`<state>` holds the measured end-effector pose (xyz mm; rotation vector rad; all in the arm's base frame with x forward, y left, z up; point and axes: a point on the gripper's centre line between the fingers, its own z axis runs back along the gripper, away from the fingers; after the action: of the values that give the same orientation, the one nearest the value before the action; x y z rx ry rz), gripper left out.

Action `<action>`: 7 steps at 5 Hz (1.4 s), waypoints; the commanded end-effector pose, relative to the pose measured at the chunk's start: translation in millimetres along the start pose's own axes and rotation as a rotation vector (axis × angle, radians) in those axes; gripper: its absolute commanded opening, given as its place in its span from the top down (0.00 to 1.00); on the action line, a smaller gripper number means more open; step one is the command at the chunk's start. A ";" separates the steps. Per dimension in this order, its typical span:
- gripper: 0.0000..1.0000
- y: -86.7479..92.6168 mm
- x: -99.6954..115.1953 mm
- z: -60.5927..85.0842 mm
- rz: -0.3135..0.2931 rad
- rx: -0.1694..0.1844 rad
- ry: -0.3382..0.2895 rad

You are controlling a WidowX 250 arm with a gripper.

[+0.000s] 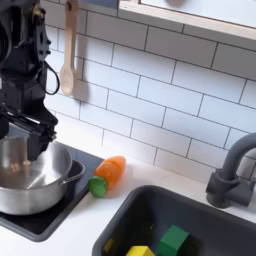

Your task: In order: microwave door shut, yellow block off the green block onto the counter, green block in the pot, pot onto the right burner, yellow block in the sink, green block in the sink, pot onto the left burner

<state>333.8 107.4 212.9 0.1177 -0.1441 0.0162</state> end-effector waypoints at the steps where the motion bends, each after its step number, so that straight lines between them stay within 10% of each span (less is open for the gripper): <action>1: 0.00 -10.7 9.6 -27.6 -0.063 -0.067 0.024; 7: 0.00 38.2 6.0 -66.0 -0.224 -0.132 0.070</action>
<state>349.1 152.8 153.3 -0.0008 -0.0647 -0.2108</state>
